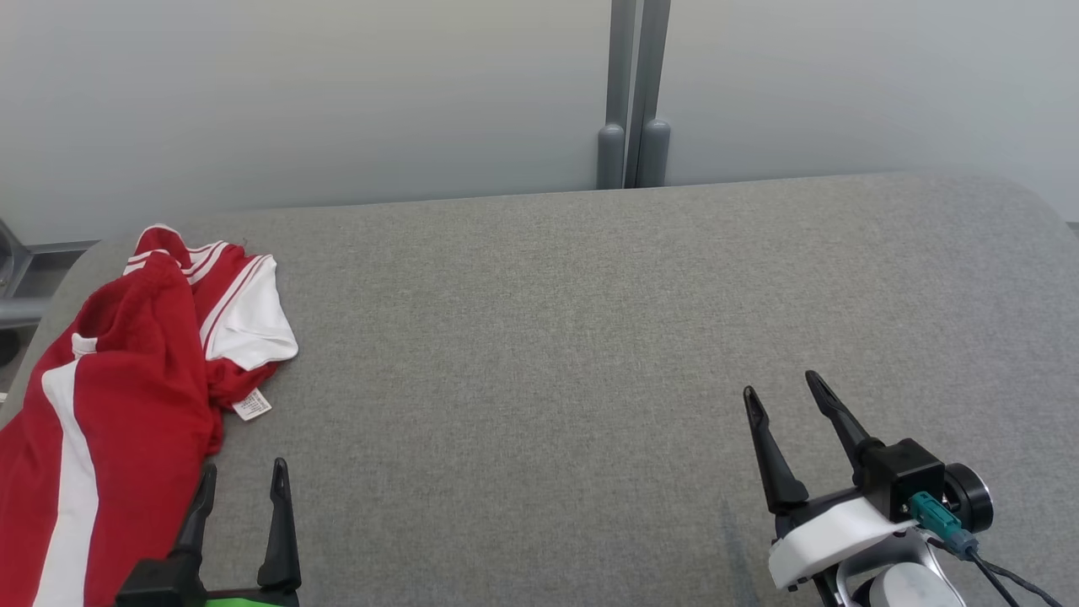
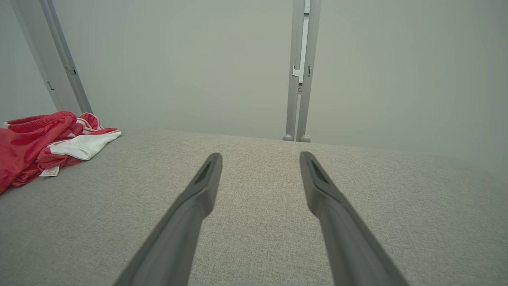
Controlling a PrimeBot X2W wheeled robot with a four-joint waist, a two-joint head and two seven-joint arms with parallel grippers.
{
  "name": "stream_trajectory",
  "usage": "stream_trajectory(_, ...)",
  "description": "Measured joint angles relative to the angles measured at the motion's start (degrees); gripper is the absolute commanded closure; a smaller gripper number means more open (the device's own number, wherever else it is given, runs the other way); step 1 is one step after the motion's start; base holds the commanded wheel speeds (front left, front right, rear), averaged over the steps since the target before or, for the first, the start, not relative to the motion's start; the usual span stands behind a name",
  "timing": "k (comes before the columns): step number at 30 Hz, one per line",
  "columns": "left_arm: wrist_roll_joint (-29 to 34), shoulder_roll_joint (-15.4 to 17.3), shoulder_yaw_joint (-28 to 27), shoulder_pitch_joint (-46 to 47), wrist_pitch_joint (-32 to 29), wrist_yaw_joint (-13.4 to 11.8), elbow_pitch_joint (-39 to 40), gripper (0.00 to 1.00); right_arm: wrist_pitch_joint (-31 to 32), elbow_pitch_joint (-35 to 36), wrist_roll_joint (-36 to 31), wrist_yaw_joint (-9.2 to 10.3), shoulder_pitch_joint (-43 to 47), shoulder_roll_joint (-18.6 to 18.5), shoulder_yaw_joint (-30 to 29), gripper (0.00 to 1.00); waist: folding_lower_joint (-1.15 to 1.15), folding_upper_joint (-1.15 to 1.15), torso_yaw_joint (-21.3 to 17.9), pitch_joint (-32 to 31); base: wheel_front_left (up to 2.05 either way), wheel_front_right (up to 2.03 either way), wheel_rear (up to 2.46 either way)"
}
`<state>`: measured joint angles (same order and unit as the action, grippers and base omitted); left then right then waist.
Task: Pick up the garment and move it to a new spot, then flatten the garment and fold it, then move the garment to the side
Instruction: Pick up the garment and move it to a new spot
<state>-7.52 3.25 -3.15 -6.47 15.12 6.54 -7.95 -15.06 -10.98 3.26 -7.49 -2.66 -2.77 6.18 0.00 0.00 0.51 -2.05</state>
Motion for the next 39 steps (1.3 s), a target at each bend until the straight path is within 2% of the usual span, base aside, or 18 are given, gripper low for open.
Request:
stream_trajectory(8, 0.02, -0.09, 0.07, -0.11, 0.00, 0.08, -0.22, 0.00, 0.00, -0.13, -0.02, 0.00, 0.90, -0.01, -0.01, 0.00, 0.00, 0.00, 1.20, -0.34, 0.00, 0.00, 0.00)
stream_trajectory(15, 0.10, -0.20, 0.04, -0.26, 0.00, -0.10, 0.01, 0.00, 0.00, -0.07, -0.20, 0.00, 1.32, -0.01, 0.00, 0.00, 0.00, 0.00, 4.64, -0.49, 0.00, 0.00, 0.00)
stream_trajectory(24, 0.26, -0.24, -0.23, -1.20, 0.01, -0.48, -0.13, 0.00, 0.00, -0.09, -0.21, 0.00, 1.89, -0.03, 0.47, 0.00, 0.00, 0.00, 12.42, -0.52, 0.00, 0.00, 0.00)
stream_trajectory(32, 0.54, -0.22, -0.22, -2.33, 0.01, -0.66, -0.22, 0.00, 0.00, -0.47, -0.10, 0.00, 1.95, -0.01, 1.86, 0.00, 0.00, 0.00, 20.70, -0.58, 0.00, 0.00, 0.00)
stream_trajectory(33, 0.55, -0.22, -0.27, -2.56, 0.00, -0.77, -0.15, 0.00, 0.00, -0.58, -0.03, 0.00, 1.95, -0.01, 2.16, 0.00, 0.00, 0.00, 22.63, -0.62, 0.00, 0.00, 0.00)
stream_trajectory(39, 0.15, -0.21, -0.99, -3.37, 0.01, -1.02, 0.25, 0.00, 0.00, -1.13, -0.02, 0.00, 1.36, 0.03, 3.44, 0.00, 0.00, 0.00, 26.93, -0.53, 0.00, 0.00, 0.00)
